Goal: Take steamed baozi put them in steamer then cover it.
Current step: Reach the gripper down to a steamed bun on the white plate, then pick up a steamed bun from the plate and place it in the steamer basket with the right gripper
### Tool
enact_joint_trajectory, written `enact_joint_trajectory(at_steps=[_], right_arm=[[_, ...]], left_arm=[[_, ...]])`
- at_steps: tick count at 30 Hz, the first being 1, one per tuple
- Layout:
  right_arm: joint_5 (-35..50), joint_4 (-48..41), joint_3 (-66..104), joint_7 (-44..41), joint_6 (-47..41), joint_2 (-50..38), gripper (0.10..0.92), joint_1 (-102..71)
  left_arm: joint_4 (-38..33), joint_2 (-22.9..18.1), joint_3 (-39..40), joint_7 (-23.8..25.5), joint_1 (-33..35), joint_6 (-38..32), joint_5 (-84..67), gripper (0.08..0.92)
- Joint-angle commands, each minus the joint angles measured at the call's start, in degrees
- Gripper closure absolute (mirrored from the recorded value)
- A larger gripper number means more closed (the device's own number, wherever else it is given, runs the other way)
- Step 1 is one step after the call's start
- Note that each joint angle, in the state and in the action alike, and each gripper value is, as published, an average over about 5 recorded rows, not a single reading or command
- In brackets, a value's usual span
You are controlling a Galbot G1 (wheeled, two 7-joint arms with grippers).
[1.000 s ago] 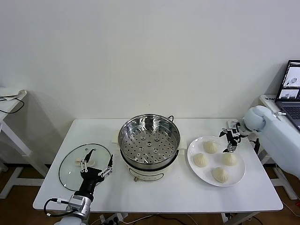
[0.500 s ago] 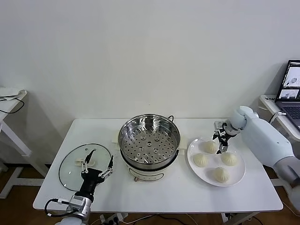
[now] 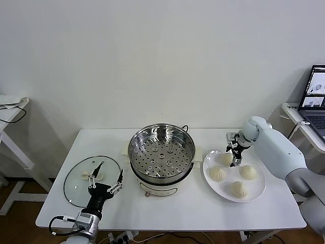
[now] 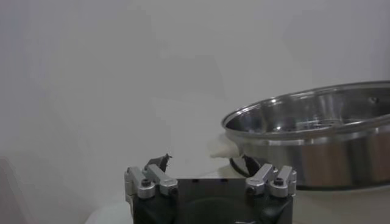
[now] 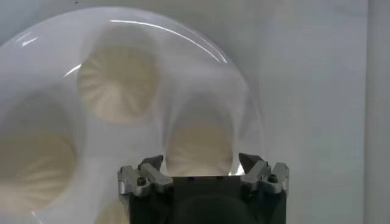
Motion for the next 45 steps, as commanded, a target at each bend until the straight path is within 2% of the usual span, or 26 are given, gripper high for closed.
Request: enact_joint_trajectory(at_steps=[1,5,14,22,29,33,38,45], right_arm=[[-0.85,-1.11,0.27,0.04,0.15,0.87,0.305,0.22],[-0.95,-0.94,0.33,0.03,0.28,0.82,0.343,0.02],[1.95,3.59,-1.83,-0.7,0.46,-2.35,0.347,0.3],[15.34,18.67,-12.47,-4.0,5.56,-13.19,0.347,8.97],[22.24,32.3,-28.47,-6.47,17.87,-19.01,0.347,26.2],[23.13,37.9,-35.47,-7.44,23.12,-17.96,0.347,36.1],[26.54,42.3,-43.34,-7.14,26.61,-12.5,0.347,46.66],[28.09,42.45,-49.06,-4.42,30.88,-2.06,0.347,50.37]], left_arm=[[0.07,-0.02,0.0,0.03,0.02,-0.05,0.02,0.177],[0.22,-0.15,0.12,0.03,-0.08,-0.11,0.05,0.177],[0.22,-0.35,0.47,0.0,-0.02,-0.11,0.26,0.177],[-0.35,-0.26,0.59,-0.07,0.34,0.08,0.39,0.177],[-0.84,0.17,0.42,0.08,0.79,-0.03,0.91,0.177],[-0.78,0.48,0.24,0.13,0.85,-0.08,1.04,0.177],[-1.16,1.04,-0.07,0.26,1.06,0.02,0.99,0.177],[-1.7,1.69,-0.5,0.43,1.37,-0.03,0.96,0.177]])
